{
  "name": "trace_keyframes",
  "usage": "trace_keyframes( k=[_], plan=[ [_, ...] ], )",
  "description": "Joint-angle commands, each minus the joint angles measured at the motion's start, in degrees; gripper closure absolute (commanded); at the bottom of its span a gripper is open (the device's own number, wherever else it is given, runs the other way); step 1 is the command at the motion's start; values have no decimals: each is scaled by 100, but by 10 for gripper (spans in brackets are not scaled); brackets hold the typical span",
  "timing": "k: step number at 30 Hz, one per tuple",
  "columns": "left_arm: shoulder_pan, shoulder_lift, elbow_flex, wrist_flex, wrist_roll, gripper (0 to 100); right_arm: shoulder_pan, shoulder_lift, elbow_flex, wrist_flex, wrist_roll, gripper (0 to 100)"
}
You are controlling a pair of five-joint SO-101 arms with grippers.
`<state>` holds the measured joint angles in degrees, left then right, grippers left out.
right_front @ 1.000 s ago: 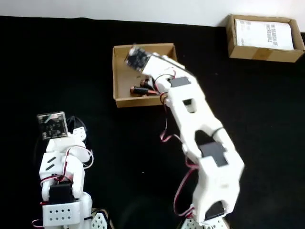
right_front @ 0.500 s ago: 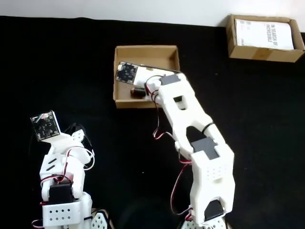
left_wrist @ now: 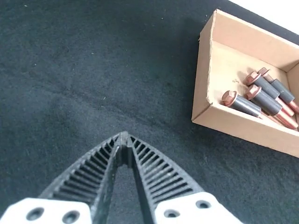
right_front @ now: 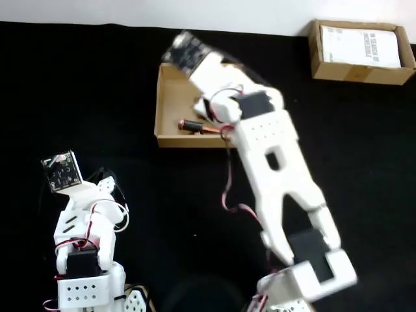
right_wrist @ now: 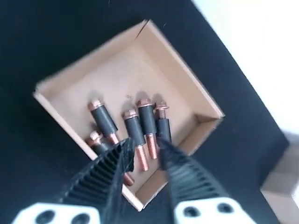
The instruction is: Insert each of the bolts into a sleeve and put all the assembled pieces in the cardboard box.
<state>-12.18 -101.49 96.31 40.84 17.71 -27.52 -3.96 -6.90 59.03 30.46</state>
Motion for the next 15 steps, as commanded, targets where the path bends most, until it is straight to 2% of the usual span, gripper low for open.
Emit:
trace_keyframes(
  k=[1,4,8,15],
  plan=[
    [4,31,101,35,18,991,321,-1262,259,356,-1169,984],
    [13,31,101,44,18,989,532,-2158,875,813,-1873,984],
    [13,40,101,62,18,988,760,-3503,2220,1314,-2356,984],
    [505,40,101,510,9,987,796,-6563,5411,1332,-2488,984]
  ],
)
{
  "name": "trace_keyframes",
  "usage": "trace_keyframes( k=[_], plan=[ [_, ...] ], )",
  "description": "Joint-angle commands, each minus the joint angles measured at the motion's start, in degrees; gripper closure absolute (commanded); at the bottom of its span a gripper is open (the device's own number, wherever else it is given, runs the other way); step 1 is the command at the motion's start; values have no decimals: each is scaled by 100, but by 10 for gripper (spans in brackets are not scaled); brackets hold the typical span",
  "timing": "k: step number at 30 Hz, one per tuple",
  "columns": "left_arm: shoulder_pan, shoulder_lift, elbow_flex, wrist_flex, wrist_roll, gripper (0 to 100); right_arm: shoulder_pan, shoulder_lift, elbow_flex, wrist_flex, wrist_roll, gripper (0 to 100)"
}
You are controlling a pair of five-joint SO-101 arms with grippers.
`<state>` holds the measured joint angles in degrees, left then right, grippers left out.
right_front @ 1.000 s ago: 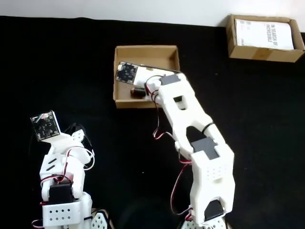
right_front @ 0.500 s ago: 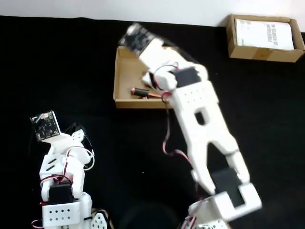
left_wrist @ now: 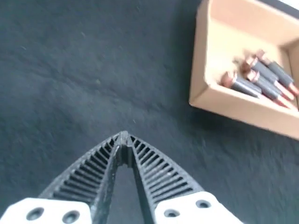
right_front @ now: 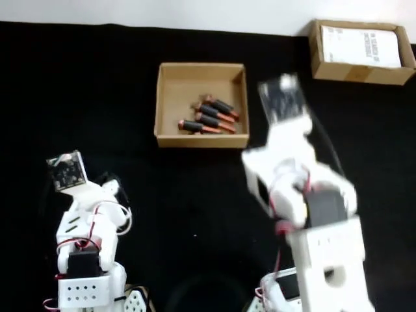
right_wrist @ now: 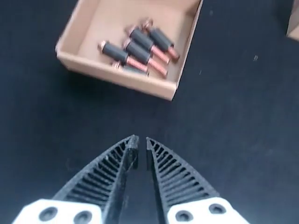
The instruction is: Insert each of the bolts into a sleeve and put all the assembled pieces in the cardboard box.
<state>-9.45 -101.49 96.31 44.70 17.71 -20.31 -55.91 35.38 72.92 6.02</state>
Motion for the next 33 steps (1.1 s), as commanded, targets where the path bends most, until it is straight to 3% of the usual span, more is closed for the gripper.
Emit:
trace_keyframes(
  k=[1,5,10,13,19,22,25,30,33],
  plan=[
    [268,40,101,202,9,987,75,-1807,1613,-207,-35,984],
    [330,40,101,580,-123,987,303,-3319,3451,-1367,9,984],
    [295,40,101,1116,-1248,990,725,-4708,5965,-2651,703,984],
    [295,31,101,1530,-1574,990,884,-4936,6607,-2352,738,984],
    [295,13,101,2708,-2189,990,927,-4848,6510,-681,730,984],
    [295,-31,101,2892,-2286,990,936,-4848,6554,-22,730,984],
    [295,-31,101,2892,-2286,990,954,-4822,6642,-101,607,984],
    [295,-31,101,2892,-2286,990,954,-4840,6756,-180,-484,984],
    [295,-31,101,2892,-2286,990,945,-4840,6747,-180,-563,984]
  ],
)
